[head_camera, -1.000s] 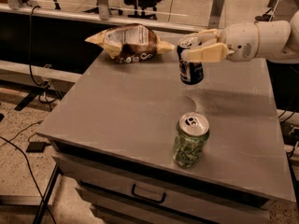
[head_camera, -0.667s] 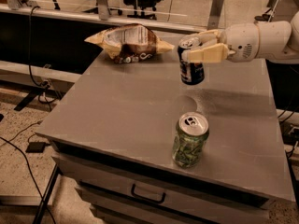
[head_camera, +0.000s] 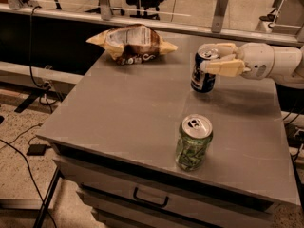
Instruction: Place pepsi can upright
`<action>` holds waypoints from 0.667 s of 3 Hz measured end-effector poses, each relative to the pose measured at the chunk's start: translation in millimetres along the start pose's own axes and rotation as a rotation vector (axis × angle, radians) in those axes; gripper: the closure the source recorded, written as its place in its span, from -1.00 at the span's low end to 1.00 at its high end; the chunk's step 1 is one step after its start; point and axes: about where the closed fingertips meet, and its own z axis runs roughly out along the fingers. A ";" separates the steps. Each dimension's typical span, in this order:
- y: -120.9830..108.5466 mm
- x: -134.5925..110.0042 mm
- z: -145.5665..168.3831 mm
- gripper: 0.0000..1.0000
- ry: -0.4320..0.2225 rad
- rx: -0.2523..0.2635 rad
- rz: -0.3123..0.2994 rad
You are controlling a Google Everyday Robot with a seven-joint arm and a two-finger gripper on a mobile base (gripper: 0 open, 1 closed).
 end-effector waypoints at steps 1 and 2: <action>0.7 -2.5 4.7 -0.42 0.011 -0.003 0.000; 1.0 -3.2 9.7 -1.00 0.010 -0.011 0.000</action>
Offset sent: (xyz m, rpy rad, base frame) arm -0.0001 0.0042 0.0023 -0.0092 0.0015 0.0026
